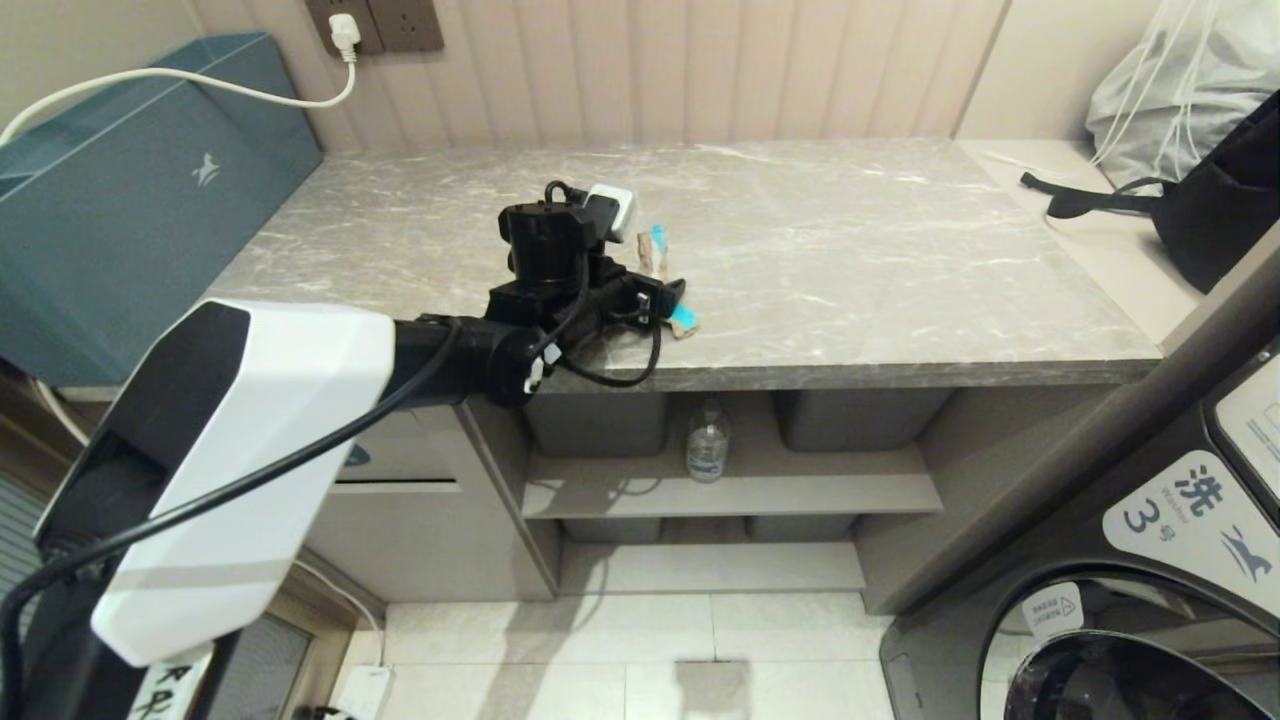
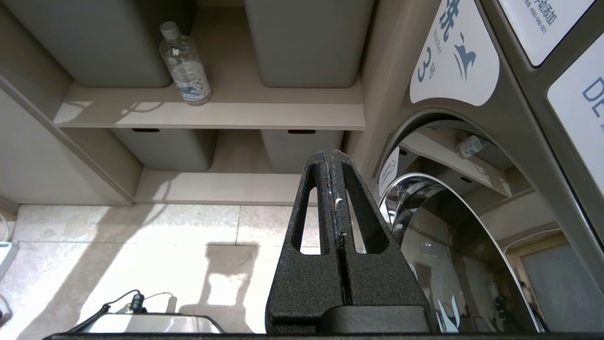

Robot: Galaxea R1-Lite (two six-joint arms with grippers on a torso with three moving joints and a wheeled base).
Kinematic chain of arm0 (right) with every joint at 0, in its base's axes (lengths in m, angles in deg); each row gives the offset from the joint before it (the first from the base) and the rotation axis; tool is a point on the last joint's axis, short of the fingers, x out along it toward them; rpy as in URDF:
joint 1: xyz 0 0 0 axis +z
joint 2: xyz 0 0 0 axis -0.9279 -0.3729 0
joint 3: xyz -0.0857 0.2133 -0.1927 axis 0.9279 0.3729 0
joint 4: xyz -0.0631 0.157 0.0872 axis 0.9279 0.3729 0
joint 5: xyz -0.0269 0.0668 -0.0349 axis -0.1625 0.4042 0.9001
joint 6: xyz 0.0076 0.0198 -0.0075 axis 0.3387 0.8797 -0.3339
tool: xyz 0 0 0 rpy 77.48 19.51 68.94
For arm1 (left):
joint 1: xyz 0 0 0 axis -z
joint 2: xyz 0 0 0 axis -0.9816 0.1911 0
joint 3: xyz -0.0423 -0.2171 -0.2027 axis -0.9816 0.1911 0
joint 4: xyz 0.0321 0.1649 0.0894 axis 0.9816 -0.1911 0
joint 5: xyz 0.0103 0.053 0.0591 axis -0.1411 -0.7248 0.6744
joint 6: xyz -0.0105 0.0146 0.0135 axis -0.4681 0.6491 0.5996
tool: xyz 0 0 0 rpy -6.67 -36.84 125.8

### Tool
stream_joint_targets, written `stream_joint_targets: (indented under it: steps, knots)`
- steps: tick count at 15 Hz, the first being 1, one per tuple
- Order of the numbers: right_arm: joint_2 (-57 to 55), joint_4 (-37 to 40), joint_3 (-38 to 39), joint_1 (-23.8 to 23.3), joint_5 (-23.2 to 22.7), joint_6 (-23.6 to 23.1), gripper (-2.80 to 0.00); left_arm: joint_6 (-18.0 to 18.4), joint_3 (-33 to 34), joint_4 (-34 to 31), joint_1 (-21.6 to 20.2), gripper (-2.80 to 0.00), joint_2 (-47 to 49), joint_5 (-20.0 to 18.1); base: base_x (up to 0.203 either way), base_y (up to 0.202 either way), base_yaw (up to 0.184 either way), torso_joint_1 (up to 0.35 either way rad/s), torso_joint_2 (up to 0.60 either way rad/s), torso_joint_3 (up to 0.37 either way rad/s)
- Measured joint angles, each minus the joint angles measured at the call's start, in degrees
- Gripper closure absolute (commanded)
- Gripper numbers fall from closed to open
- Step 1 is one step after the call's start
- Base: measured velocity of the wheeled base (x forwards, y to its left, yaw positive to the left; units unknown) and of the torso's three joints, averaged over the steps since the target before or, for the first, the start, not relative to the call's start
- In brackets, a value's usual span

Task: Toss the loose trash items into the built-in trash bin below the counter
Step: Pick up the garbage

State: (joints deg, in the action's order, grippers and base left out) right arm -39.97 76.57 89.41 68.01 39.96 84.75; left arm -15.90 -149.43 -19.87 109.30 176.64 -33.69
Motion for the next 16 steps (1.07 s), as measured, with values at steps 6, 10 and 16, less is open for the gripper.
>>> stream_joint_targets:
  steps: [6,10,16]
  knots:
    - [0.0,-0.01,0.0,0.0,0.0,-0.01,0.0,-0.01,0.03,-0.37,-0.06,0.0,0.44,-0.91,0.0,0.0,0.0,0.0,0.0,0.0]
    - [0.0,0.0,0.0,0.0,0.0,0.06,0.0,0.06,0.08,-0.69,0.0,0.0,0.0,-0.86,0.0,0.0,0.0,0.0,0.0,0.0]
    - [0.0,-0.01,0.0,0.0,0.0,0.04,0.0,-0.17,0.25,-1.98,-0.02,0.0,-2.51,-0.6,0.0,0.0,0.0,0.0,0.0,0.0]
